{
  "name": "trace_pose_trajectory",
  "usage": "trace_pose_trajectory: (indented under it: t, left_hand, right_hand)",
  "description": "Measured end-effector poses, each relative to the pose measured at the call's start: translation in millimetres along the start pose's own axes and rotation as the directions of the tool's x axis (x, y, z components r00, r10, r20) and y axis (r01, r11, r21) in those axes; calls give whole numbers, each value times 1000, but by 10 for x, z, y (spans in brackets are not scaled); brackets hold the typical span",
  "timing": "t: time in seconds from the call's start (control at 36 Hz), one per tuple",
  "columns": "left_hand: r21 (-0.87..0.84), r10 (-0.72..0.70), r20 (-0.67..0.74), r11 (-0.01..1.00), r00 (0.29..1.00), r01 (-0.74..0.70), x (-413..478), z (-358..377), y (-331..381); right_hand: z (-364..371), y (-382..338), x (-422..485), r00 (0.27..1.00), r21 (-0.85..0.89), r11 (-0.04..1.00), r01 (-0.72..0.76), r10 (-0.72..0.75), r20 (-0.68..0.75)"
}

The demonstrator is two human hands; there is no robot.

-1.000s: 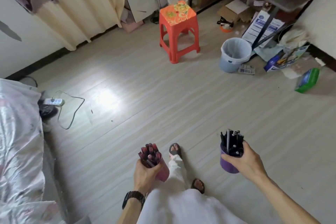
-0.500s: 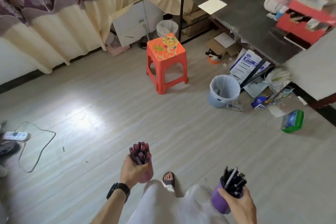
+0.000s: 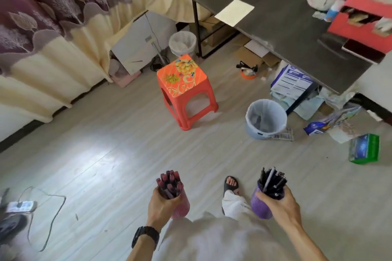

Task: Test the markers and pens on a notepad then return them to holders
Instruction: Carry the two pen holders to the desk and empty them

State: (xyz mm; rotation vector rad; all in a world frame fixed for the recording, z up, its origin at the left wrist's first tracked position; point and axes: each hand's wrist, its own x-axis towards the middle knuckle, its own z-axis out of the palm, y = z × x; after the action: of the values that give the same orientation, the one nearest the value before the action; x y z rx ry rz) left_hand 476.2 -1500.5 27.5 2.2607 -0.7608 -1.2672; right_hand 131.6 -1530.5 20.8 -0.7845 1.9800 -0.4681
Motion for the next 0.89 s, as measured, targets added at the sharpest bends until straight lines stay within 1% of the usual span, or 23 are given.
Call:
trace_pose_trajectory:
  t: [0.06, 0.19, 0.25, 0.33, 0.47, 0.61, 0.69, 0.78, 0.89]
  left_hand:
    - [-19, 6, -54, 1000, 999, -7, 138, -27, 257]
    - [-33, -1, -82, 999, 997, -2, 544, -49, 820]
    - [-36, 9, -89, 999, 996, -12, 733, -31, 1051]
    - [-38, 25, -77, 999, 997, -28, 1055, 18, 1379]
    - [-31, 26, -35, 999, 999, -27, 1712, 93, 1920]
    - [18, 49, 34, 999, 998, -50, 2416, 43, 2603]
    - [48, 98, 76, 994, 992, -102, 2806, 21, 3077]
    - [104, 135, 137, 983, 981, -150, 3149, 19, 3551]
    - [180, 231, 196, 947, 953, -267, 3519, 86, 4126]
  right_hand:
    - [-17, -331, 246, 999, -15, 999, 34, -33, 34]
    - [-72, -1159, 812, 984, -46, 989, 137, -131, 122]
    - [-68, -1481, 998, 978, -35, 985, 168, -162, 128]
    - [-25, -1875, 1252, 978, -12, 985, 174, -172, 115]
    - [151, -2312, 1629, 989, 4, 993, 114, -114, 94]
    - [352, -2621, 1882, 1000, 50, 999, -7, 5, 27]
    - [454, -2856, 2030, 998, 107, 992, -64, 65, -8]
    - [508, -3085, 2202, 995, 145, 986, -87, 93, -36]
    - [508, -3370, 2426, 988, 181, 976, -118, 133, -72]
